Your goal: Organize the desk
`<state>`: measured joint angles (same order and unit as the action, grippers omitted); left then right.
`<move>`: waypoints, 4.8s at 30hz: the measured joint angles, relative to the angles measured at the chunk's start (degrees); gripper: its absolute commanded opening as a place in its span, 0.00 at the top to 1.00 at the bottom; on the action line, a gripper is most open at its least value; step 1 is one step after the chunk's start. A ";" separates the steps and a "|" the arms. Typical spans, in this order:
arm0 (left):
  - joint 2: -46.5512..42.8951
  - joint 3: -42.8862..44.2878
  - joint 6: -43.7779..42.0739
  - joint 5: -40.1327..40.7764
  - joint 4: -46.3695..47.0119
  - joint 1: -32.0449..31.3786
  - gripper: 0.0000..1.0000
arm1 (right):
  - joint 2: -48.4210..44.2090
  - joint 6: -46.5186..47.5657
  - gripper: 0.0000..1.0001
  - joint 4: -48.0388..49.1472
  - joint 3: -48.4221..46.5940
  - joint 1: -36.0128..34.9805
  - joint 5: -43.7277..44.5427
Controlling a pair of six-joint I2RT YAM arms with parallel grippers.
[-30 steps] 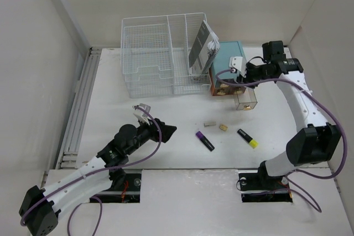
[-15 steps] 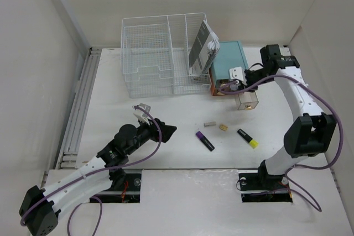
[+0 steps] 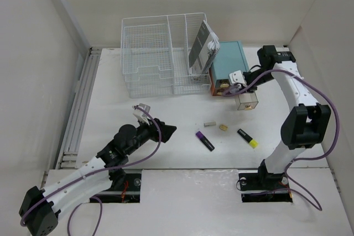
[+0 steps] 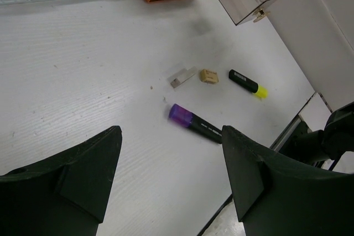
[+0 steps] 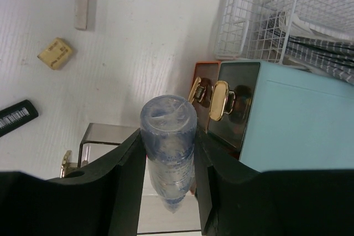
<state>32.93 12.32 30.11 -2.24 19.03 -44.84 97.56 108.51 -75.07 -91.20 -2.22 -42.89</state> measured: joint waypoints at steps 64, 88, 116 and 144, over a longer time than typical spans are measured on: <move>-0.55 0.00 0.02 0.68 0.87 0.00 0.31 | -6.54 -24.72 1.00 3.19 9.18 1.77 0.31; -1.22 0.02 0.00 0.79 0.81 0.00 0.31 | -7.96 -17.73 1.00 -1.05 11.89 -2.16 6.36; -0.52 0.02 -0.02 0.79 0.85 0.00 0.31 | -1.60 -41.18 1.00 11.10 6.82 -0.13 16.57; 18.86 2.56 2.75 -3.78 12.74 0.00 0.22 | -23.65 -59.01 0.14 40.74 23.02 -3.48 22.56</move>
<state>51.79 14.87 32.86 -6.02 31.77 -44.84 73.91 49.50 -34.33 -68.18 -5.69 -20.34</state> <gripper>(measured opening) 0.759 0.563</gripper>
